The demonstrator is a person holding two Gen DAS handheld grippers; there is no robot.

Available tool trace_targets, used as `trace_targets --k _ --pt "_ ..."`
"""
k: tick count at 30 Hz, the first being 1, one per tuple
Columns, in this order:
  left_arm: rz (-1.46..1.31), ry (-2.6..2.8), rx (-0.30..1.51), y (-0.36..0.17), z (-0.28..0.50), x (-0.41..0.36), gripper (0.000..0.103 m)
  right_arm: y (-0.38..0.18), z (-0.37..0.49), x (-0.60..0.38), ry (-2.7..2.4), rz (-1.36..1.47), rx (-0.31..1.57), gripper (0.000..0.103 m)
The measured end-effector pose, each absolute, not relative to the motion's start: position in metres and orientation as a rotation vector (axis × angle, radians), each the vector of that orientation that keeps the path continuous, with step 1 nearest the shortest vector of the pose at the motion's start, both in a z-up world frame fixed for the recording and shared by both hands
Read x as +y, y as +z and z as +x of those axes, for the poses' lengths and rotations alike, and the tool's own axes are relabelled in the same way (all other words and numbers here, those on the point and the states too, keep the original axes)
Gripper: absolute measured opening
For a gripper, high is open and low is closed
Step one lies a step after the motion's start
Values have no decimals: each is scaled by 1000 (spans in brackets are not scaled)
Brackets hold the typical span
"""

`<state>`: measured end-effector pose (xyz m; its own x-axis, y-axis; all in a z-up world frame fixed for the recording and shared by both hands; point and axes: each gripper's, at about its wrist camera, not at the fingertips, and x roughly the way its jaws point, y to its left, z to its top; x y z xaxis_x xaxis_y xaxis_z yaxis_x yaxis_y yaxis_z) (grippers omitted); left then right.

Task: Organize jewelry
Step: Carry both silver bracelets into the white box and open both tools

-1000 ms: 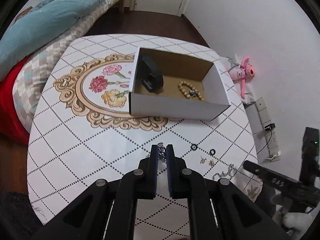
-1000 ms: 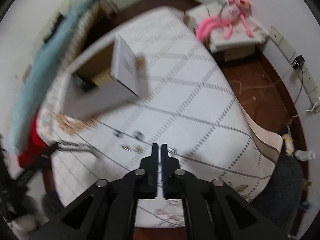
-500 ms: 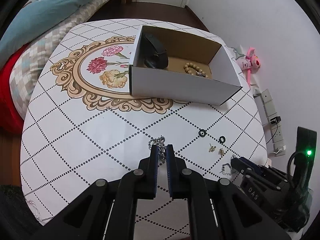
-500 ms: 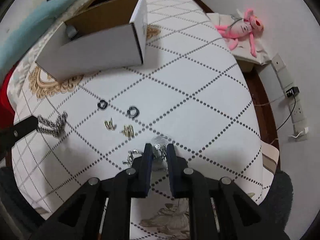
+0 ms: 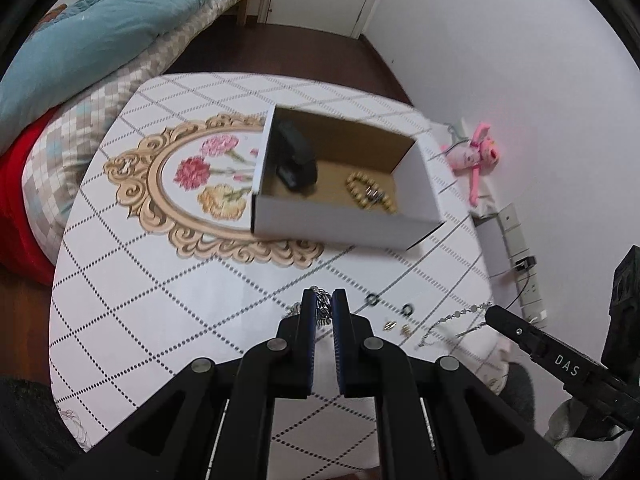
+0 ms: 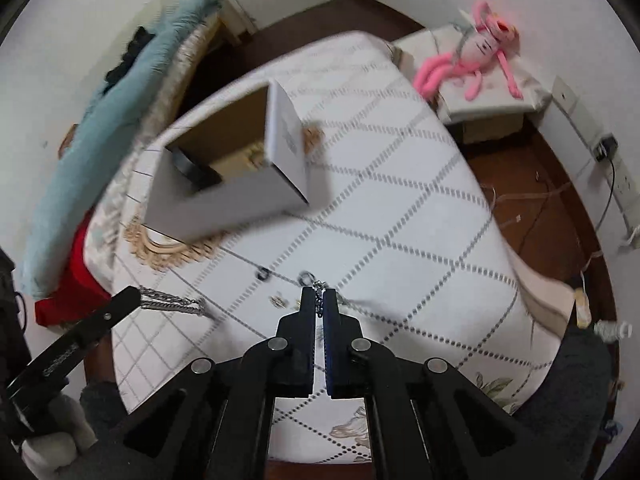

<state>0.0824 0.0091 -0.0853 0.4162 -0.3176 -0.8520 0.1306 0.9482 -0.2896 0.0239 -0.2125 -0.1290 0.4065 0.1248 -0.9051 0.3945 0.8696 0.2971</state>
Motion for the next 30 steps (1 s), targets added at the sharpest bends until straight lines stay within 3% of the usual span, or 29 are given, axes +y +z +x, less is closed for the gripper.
trace_targets --k 17,30 --pt "-213 -359 979 -1 162 4 5 -22 115 -197 -13 434 972 3" --pt "-71 -220 1176 -61 231 -1 9 -88 222 -207 -59 307 1167 3"
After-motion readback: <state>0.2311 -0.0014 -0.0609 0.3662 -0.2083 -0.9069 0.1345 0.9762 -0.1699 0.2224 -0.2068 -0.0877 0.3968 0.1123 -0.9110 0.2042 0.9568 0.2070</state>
